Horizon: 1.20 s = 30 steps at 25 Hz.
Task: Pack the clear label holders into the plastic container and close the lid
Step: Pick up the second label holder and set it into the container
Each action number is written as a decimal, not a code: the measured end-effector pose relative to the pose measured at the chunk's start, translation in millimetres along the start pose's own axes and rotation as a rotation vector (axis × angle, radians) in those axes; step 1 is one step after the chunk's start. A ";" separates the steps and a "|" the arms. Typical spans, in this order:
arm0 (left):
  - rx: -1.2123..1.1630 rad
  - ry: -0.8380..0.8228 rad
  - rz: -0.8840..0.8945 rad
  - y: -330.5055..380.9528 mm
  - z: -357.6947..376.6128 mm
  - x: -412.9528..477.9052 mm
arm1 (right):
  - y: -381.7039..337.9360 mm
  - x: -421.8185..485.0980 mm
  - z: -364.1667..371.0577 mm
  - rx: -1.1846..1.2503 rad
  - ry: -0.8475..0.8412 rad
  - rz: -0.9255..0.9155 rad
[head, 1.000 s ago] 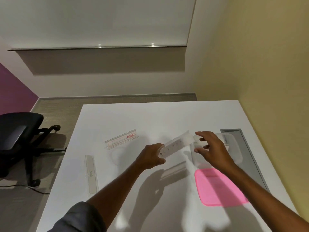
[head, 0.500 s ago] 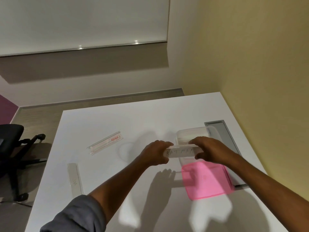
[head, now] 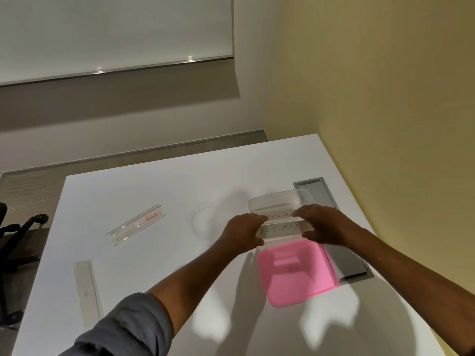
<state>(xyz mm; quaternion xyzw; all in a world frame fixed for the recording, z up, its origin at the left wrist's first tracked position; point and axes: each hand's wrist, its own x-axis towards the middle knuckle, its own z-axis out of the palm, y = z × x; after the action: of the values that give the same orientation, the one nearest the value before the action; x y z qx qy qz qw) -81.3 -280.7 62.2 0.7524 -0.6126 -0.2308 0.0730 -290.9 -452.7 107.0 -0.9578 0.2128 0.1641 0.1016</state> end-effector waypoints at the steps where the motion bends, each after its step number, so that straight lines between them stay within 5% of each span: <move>1: 0.018 0.013 0.000 4.0 2.5 6.9 | 6.5 2.0 -0.1 -0.009 0.007 -0.010; 11: 0.036 -0.044 -0.005 2.4 18.2 60.1 | 55.2 37.9 24.1 -0.030 0.044 -0.062; 30: 0.251 -0.179 -0.041 -5.9 66.2 99.3 | 61.4 94.1 75.6 -0.204 -0.188 -0.113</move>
<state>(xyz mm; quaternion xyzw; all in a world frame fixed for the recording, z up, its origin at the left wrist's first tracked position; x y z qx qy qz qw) -90.8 -362.7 -24.2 0.7445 -0.6250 -0.2202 -0.0813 -258.0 -522.4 -4.3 -0.9541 0.1304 0.2678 0.0323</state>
